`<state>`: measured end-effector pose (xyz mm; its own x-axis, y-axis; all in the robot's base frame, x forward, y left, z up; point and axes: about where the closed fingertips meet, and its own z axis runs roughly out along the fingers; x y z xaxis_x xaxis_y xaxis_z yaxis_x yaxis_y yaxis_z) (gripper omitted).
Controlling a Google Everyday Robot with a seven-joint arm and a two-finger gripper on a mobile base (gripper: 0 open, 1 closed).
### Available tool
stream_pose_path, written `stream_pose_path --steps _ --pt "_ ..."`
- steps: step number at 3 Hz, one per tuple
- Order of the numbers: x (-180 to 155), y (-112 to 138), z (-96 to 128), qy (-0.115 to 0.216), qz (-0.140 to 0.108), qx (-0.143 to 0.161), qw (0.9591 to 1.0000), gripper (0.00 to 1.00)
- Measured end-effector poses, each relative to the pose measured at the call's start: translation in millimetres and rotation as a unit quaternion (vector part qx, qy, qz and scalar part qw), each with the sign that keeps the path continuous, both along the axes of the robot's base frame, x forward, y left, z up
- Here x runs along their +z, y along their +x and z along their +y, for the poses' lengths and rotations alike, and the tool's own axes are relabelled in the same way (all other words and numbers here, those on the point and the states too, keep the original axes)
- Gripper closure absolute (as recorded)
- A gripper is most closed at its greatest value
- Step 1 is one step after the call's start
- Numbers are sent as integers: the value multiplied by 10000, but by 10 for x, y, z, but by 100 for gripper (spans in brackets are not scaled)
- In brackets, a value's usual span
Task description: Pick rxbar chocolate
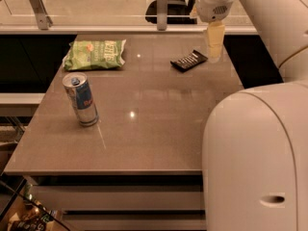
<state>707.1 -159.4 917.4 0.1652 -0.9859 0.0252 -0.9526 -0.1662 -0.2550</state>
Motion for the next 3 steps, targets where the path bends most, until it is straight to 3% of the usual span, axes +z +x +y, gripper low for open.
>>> stream_pose_path --steps 2,3 --pt "-141 125 83 -90 131 437 9989 0" --pt "-255 315 170 -38 3 786 9969 0"
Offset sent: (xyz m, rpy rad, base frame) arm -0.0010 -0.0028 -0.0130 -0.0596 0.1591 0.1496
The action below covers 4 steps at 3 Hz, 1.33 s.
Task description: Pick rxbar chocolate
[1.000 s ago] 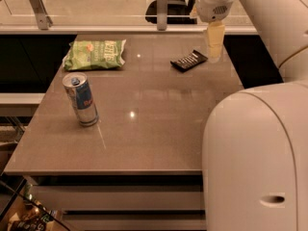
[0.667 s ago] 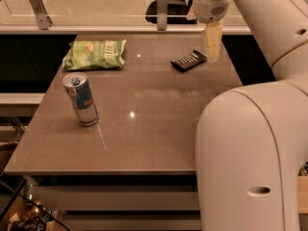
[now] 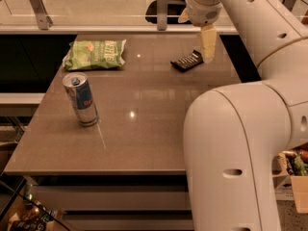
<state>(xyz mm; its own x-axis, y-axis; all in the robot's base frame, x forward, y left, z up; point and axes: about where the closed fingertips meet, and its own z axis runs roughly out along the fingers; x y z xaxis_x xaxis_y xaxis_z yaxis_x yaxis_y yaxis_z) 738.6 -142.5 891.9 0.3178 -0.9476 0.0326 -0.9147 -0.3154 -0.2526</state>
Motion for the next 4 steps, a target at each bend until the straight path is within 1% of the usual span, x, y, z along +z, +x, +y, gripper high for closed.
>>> stream_pose_path --steps 1,2,4 --pt "-19 76 31 35 -111 12 9999 0" --pt "5 23 37 -60 27 26 10000 0" --pt "-194 90 35 -75 253 -24 9996 0"
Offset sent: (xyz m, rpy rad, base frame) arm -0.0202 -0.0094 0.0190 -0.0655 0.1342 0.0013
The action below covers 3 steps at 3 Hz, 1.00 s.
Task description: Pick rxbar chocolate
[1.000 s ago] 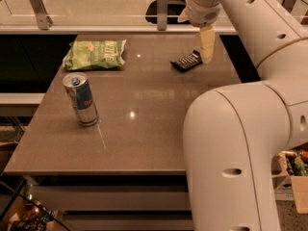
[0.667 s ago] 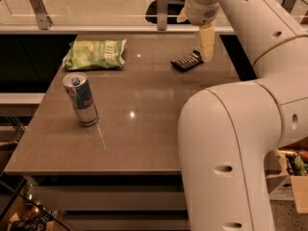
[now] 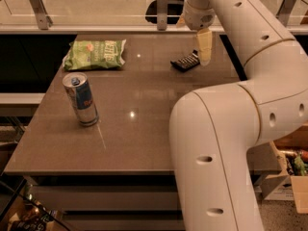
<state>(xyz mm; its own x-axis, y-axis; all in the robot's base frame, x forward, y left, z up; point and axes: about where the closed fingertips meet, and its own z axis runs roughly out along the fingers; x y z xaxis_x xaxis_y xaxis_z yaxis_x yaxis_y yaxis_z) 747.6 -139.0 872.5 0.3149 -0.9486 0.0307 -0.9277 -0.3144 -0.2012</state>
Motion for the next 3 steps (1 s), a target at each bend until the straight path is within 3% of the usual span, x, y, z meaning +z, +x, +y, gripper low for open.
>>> stream_pose_path --steps 3 --pt "-408 87 -18 121 308 54 9994 0"
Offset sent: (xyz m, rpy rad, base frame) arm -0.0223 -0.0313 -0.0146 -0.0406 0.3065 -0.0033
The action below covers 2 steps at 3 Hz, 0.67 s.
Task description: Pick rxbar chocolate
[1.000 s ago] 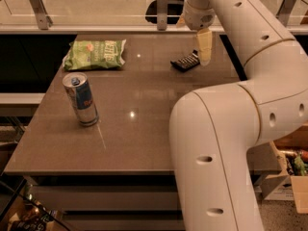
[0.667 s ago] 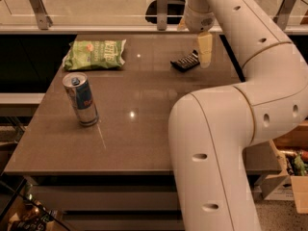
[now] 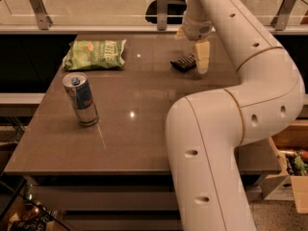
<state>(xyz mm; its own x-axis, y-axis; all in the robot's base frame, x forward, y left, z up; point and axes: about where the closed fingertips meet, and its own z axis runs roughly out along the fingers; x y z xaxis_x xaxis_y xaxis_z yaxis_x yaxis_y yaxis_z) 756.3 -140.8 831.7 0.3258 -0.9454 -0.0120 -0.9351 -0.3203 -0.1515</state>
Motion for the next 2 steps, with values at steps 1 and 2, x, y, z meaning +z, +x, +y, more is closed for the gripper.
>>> stream_pose_path --steps 1,2 --pt "-132 29 61 -67 96 280 9995 0" --pt "-155 137 89 -25 -83 280 9996 18"
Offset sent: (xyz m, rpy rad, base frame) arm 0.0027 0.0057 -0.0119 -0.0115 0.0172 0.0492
